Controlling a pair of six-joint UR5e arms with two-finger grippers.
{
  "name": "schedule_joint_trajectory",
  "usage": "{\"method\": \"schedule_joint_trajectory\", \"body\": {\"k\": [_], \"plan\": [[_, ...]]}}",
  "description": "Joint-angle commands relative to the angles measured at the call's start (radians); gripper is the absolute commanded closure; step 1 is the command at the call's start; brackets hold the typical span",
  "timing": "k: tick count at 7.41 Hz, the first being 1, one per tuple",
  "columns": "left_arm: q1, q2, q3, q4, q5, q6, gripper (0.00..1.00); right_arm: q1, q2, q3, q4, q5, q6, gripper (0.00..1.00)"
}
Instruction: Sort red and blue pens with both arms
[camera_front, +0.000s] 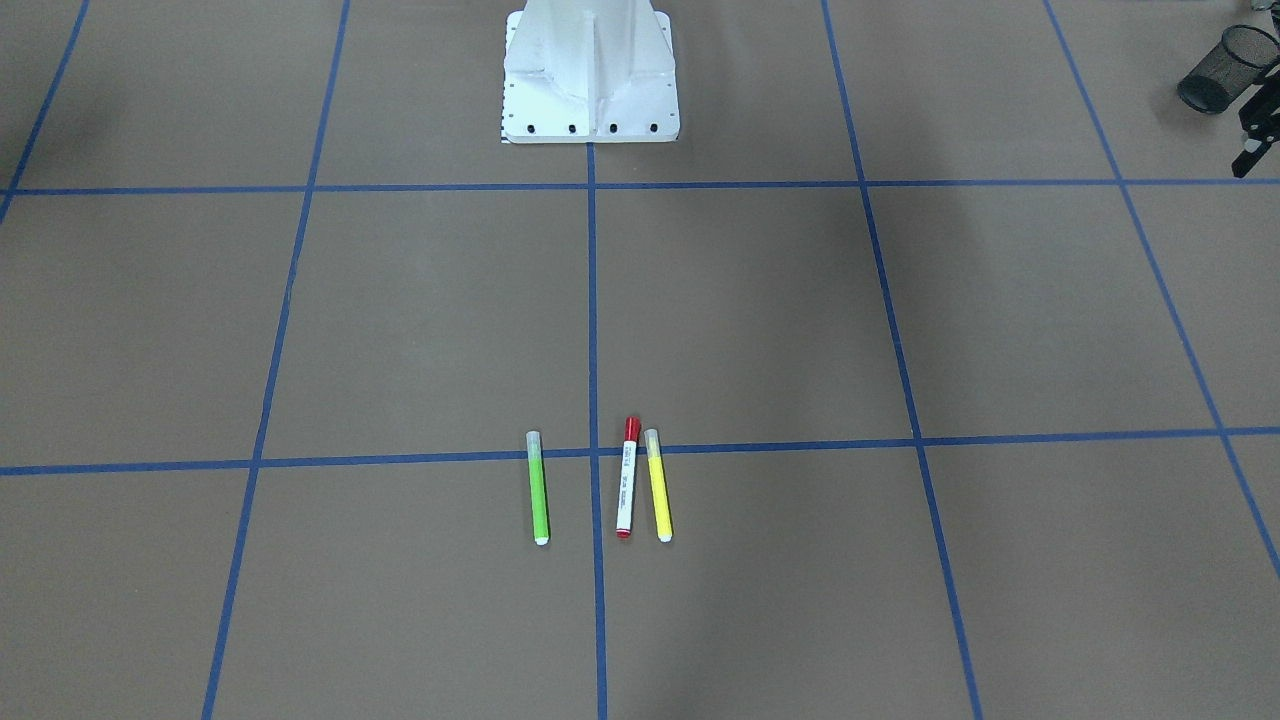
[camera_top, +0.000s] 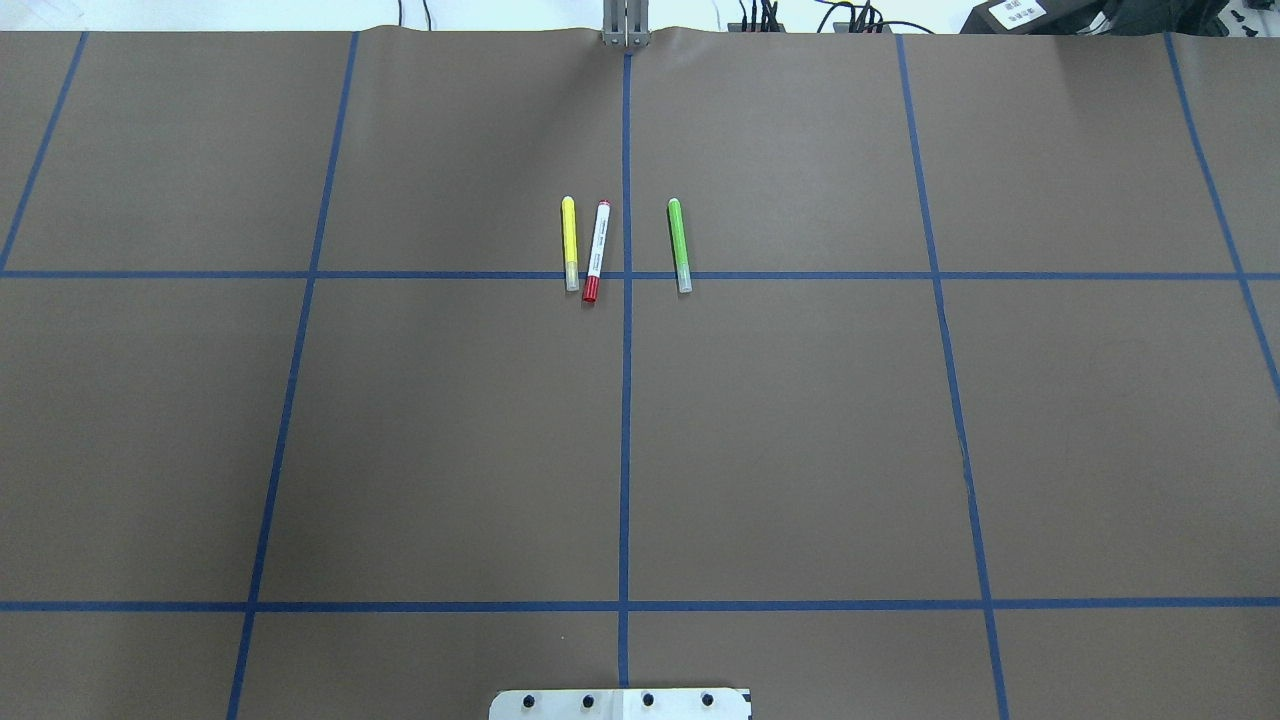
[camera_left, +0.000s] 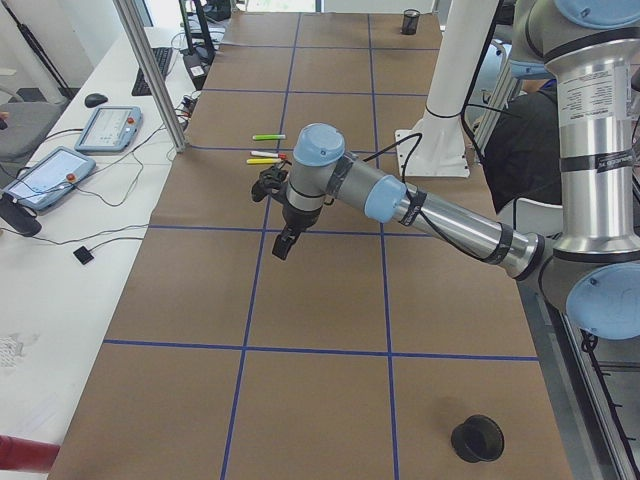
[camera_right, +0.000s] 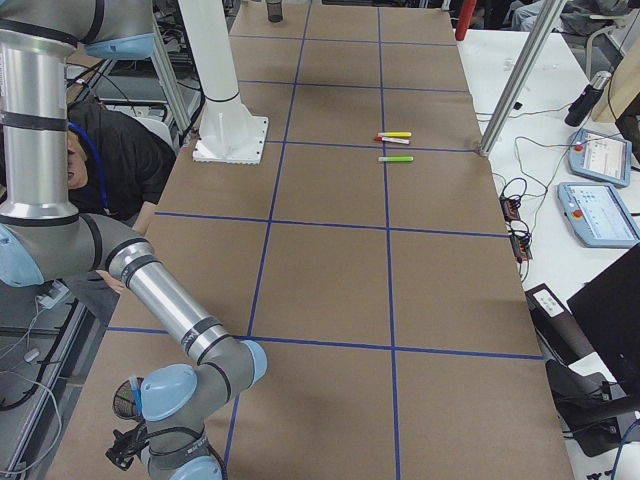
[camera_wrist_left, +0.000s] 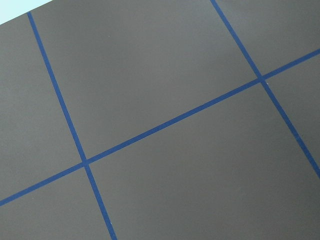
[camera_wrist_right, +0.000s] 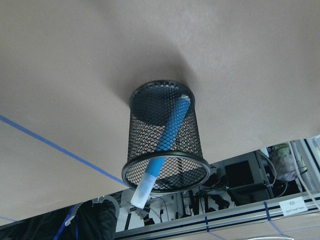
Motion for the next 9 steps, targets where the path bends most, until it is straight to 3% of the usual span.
{"method": "schedule_joint_trajectory", "body": {"k": [1, 3, 6, 9], "plan": [[0.034, -0.071, 0.005, 0.062, -0.002, -0.093, 0.0, 0.0, 0.022, 0.115, 0.052, 0.012, 0.003, 0.0], [0.138, -0.219, 0.011, 0.204, 0.01, -0.22, 0.0, -0.011, 0.025, 0.166, 0.141, 0.094, 0.028, 0.0], [0.284, -0.477, 0.07, 0.422, 0.018, -0.319, 0.0, -0.089, 0.114, 0.179, 0.194, 0.171, 0.107, 0.0], [0.419, -0.649, 0.222, 0.459, 0.09, -0.332, 0.0, -0.239, 0.157, 0.186, 0.322, 0.305, 0.232, 0.0]]}}
